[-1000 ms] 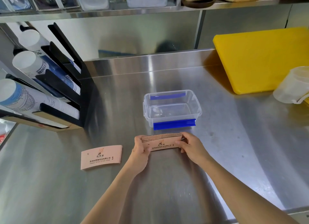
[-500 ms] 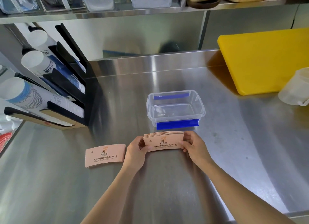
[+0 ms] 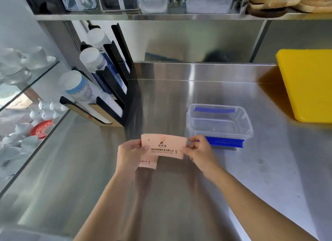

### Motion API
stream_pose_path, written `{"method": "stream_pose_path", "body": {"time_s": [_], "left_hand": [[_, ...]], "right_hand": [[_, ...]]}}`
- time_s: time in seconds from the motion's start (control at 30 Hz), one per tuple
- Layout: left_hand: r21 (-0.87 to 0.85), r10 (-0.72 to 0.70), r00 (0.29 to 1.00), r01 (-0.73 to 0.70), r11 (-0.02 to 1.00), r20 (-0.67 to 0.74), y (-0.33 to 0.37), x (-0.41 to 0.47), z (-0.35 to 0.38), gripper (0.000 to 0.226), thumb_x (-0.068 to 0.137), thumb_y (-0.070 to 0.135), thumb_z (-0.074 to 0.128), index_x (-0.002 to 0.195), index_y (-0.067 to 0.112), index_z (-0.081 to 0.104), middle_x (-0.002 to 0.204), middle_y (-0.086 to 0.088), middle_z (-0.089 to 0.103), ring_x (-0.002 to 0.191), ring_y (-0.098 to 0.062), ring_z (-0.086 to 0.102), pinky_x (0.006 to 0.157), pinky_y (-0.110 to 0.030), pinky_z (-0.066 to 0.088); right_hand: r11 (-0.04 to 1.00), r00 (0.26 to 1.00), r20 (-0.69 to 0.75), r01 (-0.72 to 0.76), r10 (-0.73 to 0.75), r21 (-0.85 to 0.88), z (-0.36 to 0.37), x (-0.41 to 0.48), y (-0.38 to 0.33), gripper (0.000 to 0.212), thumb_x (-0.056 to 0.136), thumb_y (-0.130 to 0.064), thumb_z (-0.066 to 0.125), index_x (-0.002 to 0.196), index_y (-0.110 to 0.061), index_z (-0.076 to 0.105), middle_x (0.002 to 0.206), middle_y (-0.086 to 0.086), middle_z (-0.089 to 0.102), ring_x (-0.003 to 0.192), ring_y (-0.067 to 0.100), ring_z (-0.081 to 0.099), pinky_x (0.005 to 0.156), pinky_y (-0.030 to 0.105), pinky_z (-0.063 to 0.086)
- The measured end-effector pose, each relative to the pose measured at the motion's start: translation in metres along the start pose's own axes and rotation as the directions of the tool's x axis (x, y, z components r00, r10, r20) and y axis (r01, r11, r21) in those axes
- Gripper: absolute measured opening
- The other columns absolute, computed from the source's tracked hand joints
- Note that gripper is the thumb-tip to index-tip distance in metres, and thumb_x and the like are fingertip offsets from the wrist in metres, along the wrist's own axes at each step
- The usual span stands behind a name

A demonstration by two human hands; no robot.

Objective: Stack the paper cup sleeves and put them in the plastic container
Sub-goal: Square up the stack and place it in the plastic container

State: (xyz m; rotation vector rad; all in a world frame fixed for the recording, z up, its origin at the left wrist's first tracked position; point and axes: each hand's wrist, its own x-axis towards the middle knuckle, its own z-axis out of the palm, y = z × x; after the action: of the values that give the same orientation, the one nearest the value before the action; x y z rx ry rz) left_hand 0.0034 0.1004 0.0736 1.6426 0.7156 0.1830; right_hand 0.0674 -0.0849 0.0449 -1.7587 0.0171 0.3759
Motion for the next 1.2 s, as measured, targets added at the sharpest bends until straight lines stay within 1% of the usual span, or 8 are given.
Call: {"method": "stream_pose_path", "body": {"time_s": [0.17,0.3,0.53,0.77,0.9,1.03,1.13,1.2], "left_hand": [[0.019,-0.074,0.994,0.075,0.997,-0.076,-0.006,0.007,-0.04,0.024,0.074,-0.006,0.062,0.069,0.016,0.072,0.066,-0.003,0.069,0.064,-0.023,0.064,0.066,-0.029,0.051],[0.031,-0.149,0.983,0.153,0.988,-0.109,-0.022,0.02,-0.062,0.027,0.071,-0.005,0.064,0.059,0.017,0.074,0.057,0.0,0.07,0.065,-0.026,0.063,0.073,-0.036,0.053],[0.016,-0.211,0.974,0.213,0.977,-0.08,-0.044,0.033,-0.074,0.029,0.07,-0.004,0.066,0.054,0.02,0.072,0.085,-0.023,0.073,0.081,-0.036,0.067,0.09,-0.049,0.053],[0.2,-0.202,0.974,0.22,0.955,-0.105,-0.045,0.045,-0.074,0.014,0.069,0.005,0.067,0.06,0.015,0.069,0.076,-0.021,0.07,0.062,-0.028,0.056,0.072,-0.045,0.055],[0.259,-0.286,0.958,0.284,0.923,-0.031,-0.039,0.052,-0.073,0.012,0.07,0.014,0.07,0.061,0.01,0.063,0.072,-0.011,0.062,0.066,-0.026,0.051,0.063,-0.03,0.038],[0.407,-0.363,0.93,0.311,0.859,0.056,-0.035,0.062,-0.069,0.053,0.058,0.041,0.081,0.09,0.002,0.063,0.085,-0.009,0.066,0.077,-0.027,0.06,0.065,-0.03,0.043],[0.552,-0.364,0.93,0.272,0.788,0.061,-0.035,0.065,-0.058,0.067,0.06,0.038,0.082,0.107,0.0,0.053,0.096,-0.009,0.057,0.084,-0.026,0.055,0.069,-0.029,0.041],[0.524,-0.388,0.918,0.292,0.8,0.081,-0.036,0.065,-0.054,0.073,0.06,0.034,0.083,0.115,0.0,0.05,0.104,-0.009,0.057,0.092,-0.027,0.055,0.071,-0.029,0.04]], "right_hand": [[0.995,0.991,0.121,-0.054,0.063,-0.08,0.044,0.01,0.0,0.035,0.075,-0.012,0.071,0.077,-0.029,0.041,0.077,0.002,0.054,0.06,0.012,0.046,0.056,0.027,0.034],[0.987,0.979,0.178,-0.076,0.101,-0.141,0.069,0.017,-0.002,0.034,0.078,-0.011,0.069,0.076,-0.027,0.039,0.08,0.001,0.052,0.061,0.011,0.044,0.056,0.025,0.034],[0.958,0.966,0.188,-0.128,0.179,-0.255,0.09,0.019,-0.001,0.026,0.085,-0.008,0.061,0.093,-0.014,0.038,0.072,0.004,0.05,0.05,0.017,0.044,0.039,0.027,0.034],[0.915,0.955,0.14,-0.198,0.261,-0.353,0.092,0.024,0.0,0.024,0.082,-0.013,0.063,0.091,-0.015,0.04,0.07,0.005,0.052,0.051,0.015,0.047,0.038,0.025,0.035],[0.895,0.93,0.114,-0.296,0.35,-0.335,0.088,0.021,-0.005,0.04,0.078,-0.032,0.069,0.101,-0.007,0.047,0.089,0.008,0.055,0.073,0.021,0.058,0.041,0.026,0.047],[0.888,0.915,0.111,-0.339,0.388,-0.31,0.088,0.018,-0.013,0.044,0.075,-0.036,0.073,0.095,-0.006,0.047,0.098,0.014,0.057,0.087,0.031,0.064,0.056,0.039,0.059],[0.89,0.933,0.109,-0.287,0.344,-0.355,0.094,0.018,-0.007,0.035,0.073,-0.033,0.075,0.079,-0.009,0.049,0.101,0.016,0.062,0.09,0.032,0.065,0.063,0.045,0.061],[0.89,0.943,0.112,-0.251,0.314,-0.381,0.097,0.018,0.0,0.039,0.072,-0.034,0.076,0.087,-0.004,0.057,0.102,0.017,0.066,0.086,0.03,0.065,0.06,0.043,0.061]]}}
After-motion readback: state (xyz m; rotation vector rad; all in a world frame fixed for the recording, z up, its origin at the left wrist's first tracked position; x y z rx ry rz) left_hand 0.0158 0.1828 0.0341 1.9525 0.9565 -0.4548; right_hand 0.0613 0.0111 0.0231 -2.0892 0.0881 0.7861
